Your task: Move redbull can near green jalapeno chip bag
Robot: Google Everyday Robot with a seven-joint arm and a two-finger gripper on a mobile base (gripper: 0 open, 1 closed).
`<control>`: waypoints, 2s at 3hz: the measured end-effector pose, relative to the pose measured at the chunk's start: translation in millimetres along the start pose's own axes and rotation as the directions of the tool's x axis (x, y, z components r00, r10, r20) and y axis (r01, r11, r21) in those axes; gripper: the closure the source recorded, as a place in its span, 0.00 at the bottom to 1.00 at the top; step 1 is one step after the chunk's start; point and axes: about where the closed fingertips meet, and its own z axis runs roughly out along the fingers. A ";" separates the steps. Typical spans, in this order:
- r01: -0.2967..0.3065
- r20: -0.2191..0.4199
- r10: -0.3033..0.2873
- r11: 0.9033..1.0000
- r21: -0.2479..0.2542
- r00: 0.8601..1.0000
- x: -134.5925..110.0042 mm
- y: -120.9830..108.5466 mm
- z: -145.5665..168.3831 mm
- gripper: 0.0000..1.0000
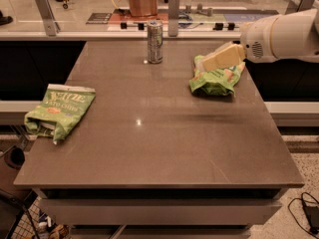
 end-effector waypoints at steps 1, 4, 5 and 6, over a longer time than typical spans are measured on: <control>-0.023 0.077 0.024 1.000 -0.008 0.997 -15.2 -3.1 17.8 0.00; -0.044 0.133 0.054 0.996 -0.079 0.990 -27.1 1.5 78.8 0.00; -0.053 0.174 0.070 0.993 -0.103 0.982 -33.2 4.0 105.7 0.00; -0.058 0.232 0.080 0.993 -0.100 0.969 -40.8 3.7 126.2 0.00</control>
Offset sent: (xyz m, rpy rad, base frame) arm 0.0139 0.0109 0.0042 0.0549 -0.0303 0.0070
